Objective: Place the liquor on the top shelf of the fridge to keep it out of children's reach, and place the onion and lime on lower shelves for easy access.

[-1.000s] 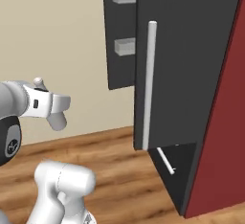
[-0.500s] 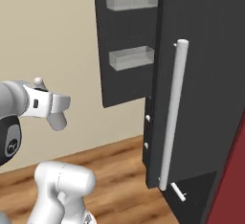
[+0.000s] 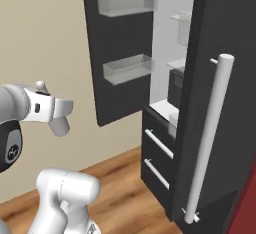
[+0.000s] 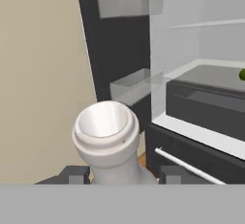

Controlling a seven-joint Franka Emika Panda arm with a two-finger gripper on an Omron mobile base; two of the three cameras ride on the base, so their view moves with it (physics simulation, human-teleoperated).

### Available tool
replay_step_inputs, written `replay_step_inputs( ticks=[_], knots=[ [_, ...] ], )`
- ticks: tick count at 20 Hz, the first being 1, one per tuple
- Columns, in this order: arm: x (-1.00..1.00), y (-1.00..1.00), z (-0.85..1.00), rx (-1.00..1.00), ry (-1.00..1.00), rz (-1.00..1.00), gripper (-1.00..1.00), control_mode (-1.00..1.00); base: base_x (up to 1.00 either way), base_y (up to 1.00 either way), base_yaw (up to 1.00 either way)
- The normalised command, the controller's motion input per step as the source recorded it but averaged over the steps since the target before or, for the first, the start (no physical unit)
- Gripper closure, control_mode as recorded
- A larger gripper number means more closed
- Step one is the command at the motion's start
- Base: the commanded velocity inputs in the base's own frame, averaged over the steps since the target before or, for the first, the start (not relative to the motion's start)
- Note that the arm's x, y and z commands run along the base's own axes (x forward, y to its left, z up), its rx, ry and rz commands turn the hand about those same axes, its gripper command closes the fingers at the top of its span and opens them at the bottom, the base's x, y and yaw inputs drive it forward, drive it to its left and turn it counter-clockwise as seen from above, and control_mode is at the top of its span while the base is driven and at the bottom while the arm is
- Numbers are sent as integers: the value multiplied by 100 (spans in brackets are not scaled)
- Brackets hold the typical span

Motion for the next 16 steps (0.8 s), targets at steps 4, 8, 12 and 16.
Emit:
replay_step_inputs(
  ticks=[4,8,12,16],
  knots=[
    [0,0,0,0,0,0,100,100,34,18,-37],
    [0,0,0,0,0,0,100,100,24,19,-39],
    [0,0,0,0,0,0,100,100,22,24,-42],
    [0,0,0,0,0,0,100,100,19,26,-43]
  ],
)
